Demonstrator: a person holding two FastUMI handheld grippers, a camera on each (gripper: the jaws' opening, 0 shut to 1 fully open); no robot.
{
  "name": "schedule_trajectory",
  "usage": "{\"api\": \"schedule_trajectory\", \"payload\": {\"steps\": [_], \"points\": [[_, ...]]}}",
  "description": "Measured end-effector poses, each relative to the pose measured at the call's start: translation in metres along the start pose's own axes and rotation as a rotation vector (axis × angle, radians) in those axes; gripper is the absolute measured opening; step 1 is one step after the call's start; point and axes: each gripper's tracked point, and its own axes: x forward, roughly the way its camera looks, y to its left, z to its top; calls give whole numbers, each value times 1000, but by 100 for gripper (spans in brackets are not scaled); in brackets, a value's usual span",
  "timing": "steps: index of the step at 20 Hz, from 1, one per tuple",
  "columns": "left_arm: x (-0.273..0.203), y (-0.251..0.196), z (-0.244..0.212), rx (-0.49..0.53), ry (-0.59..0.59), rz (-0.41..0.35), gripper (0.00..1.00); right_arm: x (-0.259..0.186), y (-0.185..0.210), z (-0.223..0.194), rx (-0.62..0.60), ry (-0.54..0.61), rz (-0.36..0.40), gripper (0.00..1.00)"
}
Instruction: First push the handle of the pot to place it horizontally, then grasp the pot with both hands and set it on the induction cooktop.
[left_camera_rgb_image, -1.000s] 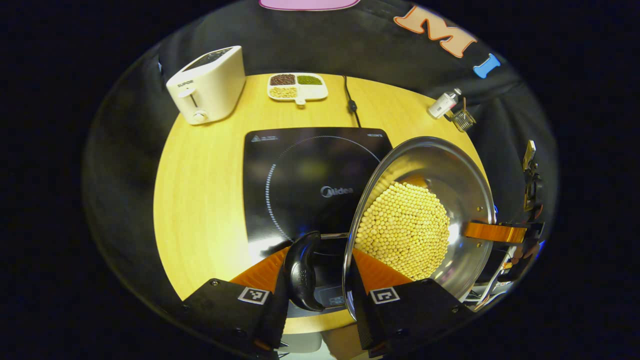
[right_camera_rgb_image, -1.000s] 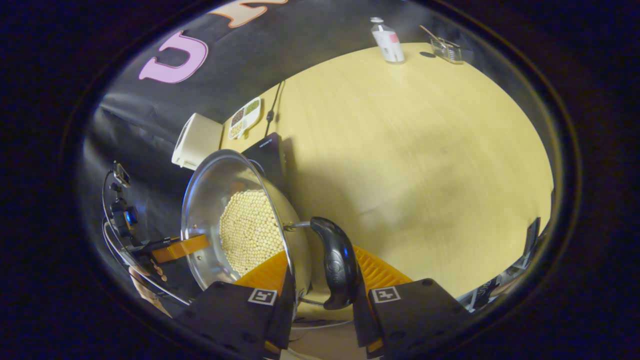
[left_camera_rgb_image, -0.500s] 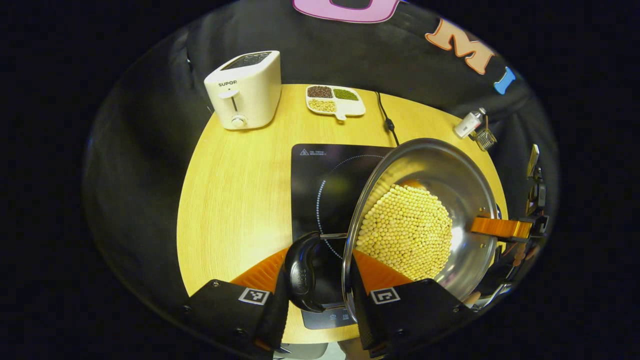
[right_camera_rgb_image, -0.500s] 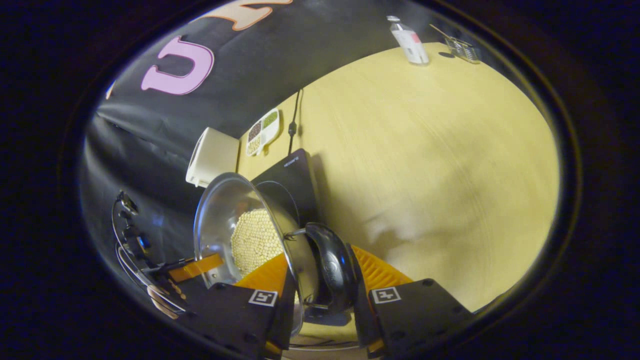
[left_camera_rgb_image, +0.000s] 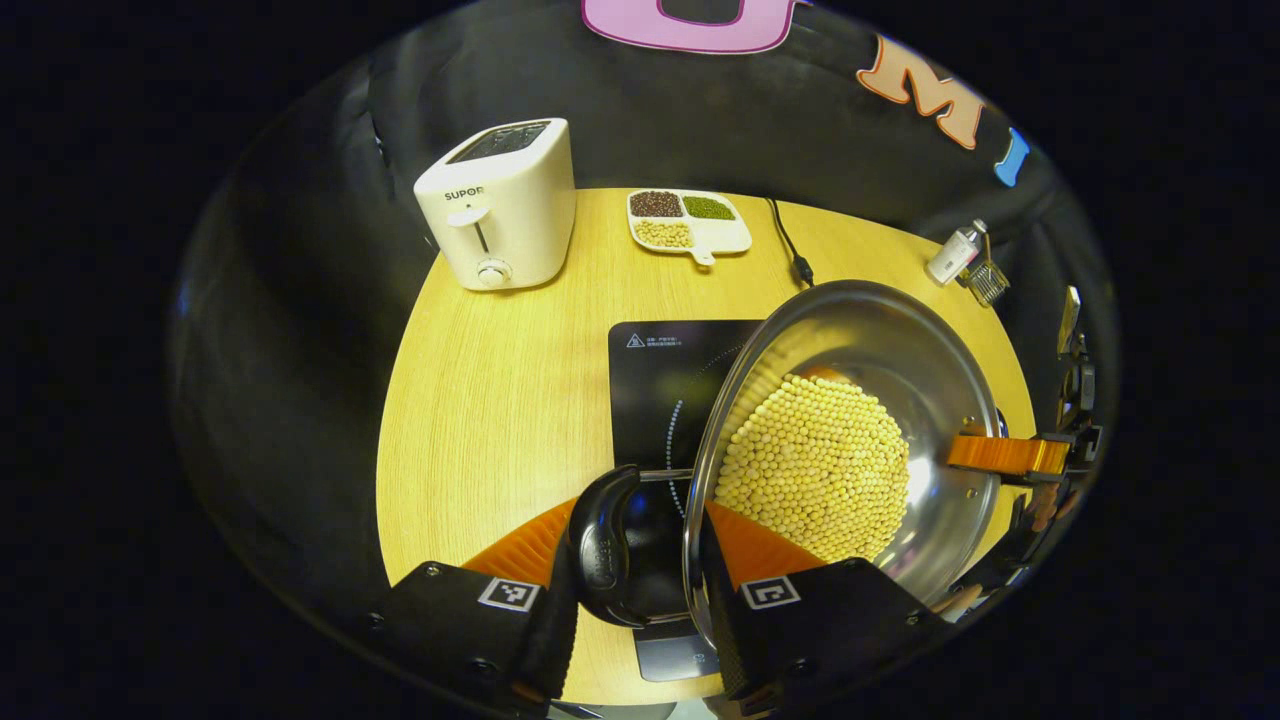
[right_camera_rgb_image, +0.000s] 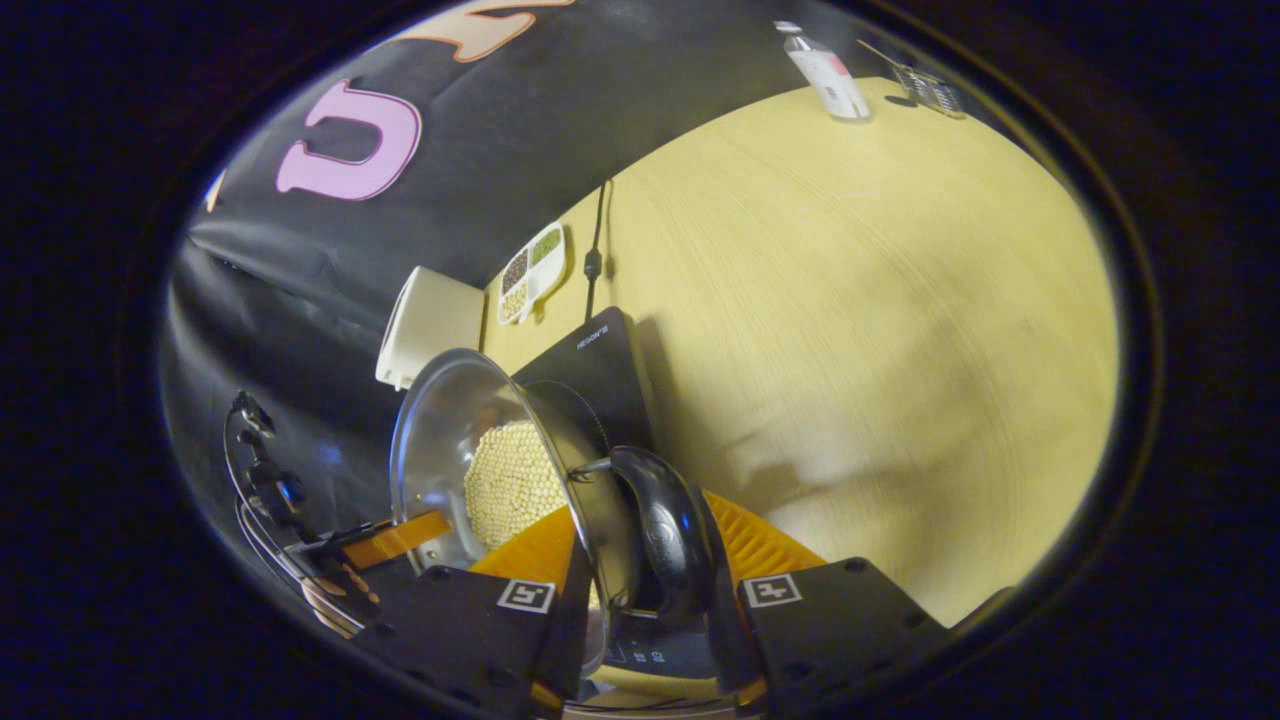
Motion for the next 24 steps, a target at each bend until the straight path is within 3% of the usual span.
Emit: {"api": "schedule_trajectory", "payload": {"steps": [1,3,4,17,20,24], "points": [[2,1,-2,-2,5,0,59,2,1,2,7,-2,4,46],[6,4,-2,-8,9,3,59,8,4,7,14,-8,10,46],[7,5,-2,-10,11,5,59,9,5,7,16,-12,13,53],[13,7,-8,-67,-14,-5,63,17,13,19,33,-36,76,53],[14,7,-8,-67,-17,-6,63,16,12,20,31,-37,77,47],[15,8,-6,-83,-42,-6,65,16,12,18,35,-28,77,47]]}}
